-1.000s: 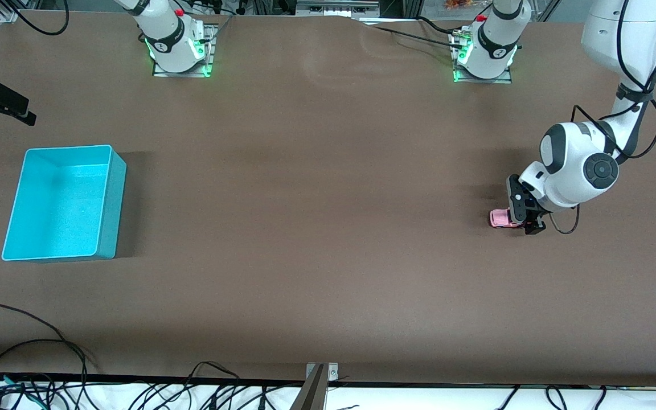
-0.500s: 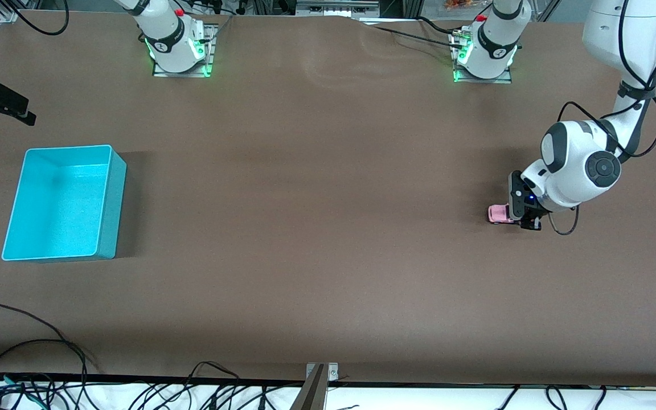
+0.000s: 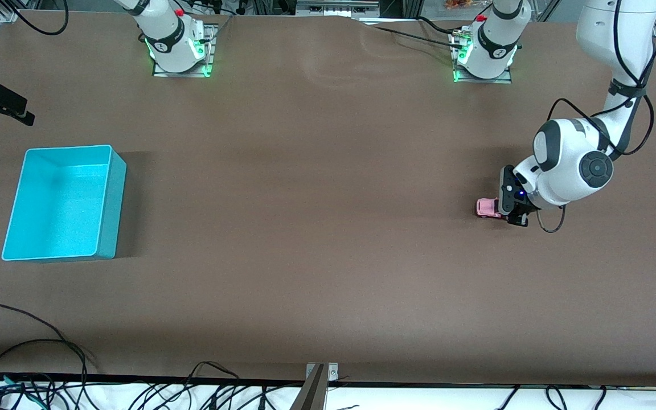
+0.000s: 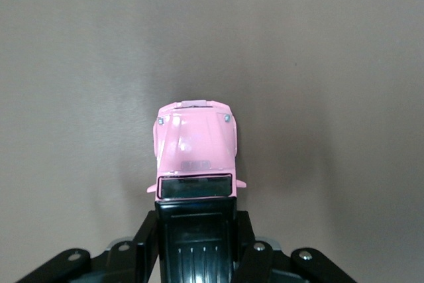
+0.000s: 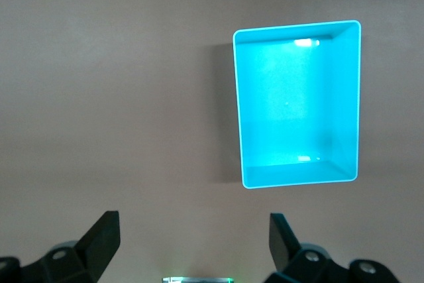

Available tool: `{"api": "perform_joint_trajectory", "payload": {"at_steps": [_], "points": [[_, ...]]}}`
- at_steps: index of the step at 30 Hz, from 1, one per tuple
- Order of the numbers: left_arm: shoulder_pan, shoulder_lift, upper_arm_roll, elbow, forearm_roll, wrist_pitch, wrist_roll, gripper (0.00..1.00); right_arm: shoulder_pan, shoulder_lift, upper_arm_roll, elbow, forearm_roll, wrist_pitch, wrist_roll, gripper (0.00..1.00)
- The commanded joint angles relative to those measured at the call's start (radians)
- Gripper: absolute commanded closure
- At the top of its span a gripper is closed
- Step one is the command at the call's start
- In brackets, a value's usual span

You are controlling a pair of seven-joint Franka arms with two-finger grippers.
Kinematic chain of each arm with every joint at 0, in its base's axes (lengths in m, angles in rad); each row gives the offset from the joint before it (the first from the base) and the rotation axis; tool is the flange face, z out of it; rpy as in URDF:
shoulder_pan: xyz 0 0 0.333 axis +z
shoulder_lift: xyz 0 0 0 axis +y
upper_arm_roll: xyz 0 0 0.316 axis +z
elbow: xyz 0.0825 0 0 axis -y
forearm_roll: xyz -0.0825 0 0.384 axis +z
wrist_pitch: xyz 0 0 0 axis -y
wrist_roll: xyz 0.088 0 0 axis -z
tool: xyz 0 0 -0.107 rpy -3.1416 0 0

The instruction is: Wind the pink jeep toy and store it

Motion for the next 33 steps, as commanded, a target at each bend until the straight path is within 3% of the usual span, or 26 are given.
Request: {"api": "perform_joint_trajectory", "payload": {"at_steps": [1, 33], "points": [[-0.005, 0.038, 0.009, 0.006, -0.039, 0.021, 0.028, 1.00, 0.002, -0.007, -0.003, 0.010, 0.000, -0.019, 0.001, 0.00], [0.032, 0.124, 0.170, 0.009, -0.025, 0.056, 0.108, 1.00, 0.004, -0.020, 0.003, 0.010, 0.002, -0.015, 0.008, 0.00]]}}
